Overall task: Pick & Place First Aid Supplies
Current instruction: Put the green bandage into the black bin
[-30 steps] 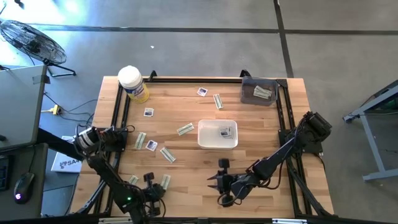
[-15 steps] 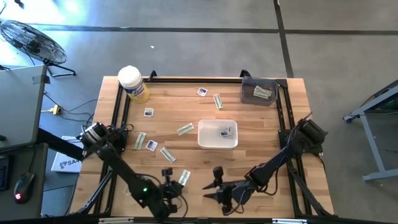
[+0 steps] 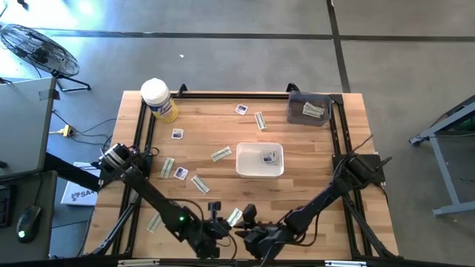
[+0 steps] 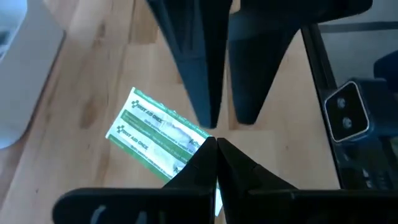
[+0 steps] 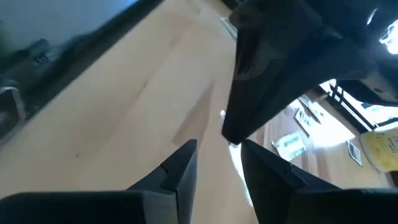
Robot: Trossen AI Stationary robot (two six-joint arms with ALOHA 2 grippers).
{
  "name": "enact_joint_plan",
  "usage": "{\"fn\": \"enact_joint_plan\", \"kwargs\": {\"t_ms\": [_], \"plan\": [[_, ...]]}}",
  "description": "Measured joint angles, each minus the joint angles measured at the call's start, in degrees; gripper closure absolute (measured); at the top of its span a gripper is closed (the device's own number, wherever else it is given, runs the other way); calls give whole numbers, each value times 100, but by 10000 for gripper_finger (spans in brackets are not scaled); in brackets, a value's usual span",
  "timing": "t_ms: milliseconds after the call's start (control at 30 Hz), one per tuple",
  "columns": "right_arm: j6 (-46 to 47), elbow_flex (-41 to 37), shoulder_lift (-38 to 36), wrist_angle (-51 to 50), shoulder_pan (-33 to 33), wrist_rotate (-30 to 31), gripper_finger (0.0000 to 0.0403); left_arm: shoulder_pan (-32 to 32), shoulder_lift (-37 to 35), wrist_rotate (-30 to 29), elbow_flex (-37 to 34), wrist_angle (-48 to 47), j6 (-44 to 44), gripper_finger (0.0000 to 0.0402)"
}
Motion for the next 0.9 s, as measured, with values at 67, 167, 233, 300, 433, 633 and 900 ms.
{"fn": "enact_joint_plan", "kwargs": {"t_ms": [67, 167, 233, 300, 433, 633, 900], "plan": [[-2, 20, 6, -118, -2, 246, 284, 48, 0, 119, 0, 42, 43, 401], [-18, -13, 6, -169, -4, 465, 284, 69, 0, 275, 0, 173, 66, 401], [-46, -51, 6, -209, -17, 416, 284, 81, 0, 282, 0, 308, 137, 401], [79, -99, 6, -256, -53, 249, 284, 83, -2, 256, 0, 385, 187, 401], [400, -109, 6, -426, -122, 213, 296, 83, -48, 256, 1, 519, 295, 401], [582, -107, 6, -413, -127, 251, 362, 83, -48, 212, 2, 519, 307, 401], [972, -107, 6, -417, -174, 281, 395, 81, -101, -55, -1, 420, 410, 391]]}}
